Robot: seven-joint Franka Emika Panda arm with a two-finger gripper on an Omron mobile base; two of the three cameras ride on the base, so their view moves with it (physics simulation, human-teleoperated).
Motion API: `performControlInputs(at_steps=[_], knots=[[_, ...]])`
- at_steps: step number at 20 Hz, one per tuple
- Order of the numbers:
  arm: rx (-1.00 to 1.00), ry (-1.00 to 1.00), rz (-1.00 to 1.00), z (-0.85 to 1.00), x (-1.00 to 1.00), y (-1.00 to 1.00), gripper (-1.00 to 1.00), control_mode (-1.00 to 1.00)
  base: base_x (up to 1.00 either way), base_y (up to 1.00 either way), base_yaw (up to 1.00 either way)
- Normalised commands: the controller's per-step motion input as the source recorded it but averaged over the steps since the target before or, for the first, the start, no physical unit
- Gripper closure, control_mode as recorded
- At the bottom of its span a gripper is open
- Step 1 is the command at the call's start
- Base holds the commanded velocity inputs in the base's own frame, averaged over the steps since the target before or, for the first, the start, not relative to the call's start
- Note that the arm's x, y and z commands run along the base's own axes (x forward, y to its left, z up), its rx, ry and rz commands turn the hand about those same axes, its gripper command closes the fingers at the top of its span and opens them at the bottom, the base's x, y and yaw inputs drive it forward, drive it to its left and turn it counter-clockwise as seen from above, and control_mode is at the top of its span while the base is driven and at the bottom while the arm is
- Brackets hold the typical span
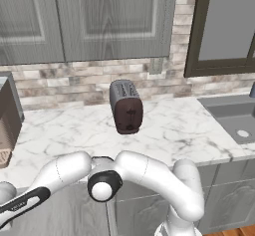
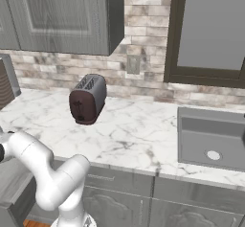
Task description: Take the tongs from the drawer on the left and place them on the dining counter next to the tray containing the kebab skewer.
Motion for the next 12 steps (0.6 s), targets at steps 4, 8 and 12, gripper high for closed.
performControlInputs(at_steps=[4,8,12], knots=[[0.00,0.00,0.03,0.43,-0.28,-0.02,1.00,-1.00,0.00,0.00,0.00],[0.00,0.00,0.04,0.43,-0.39,-0.02,1.00,-1.00,0.00,0.00,0.00],[0.00,0.00,0.07,0.58,-0.48,-0.13,1.00,-1.00,0.00,0.00,0.00]])
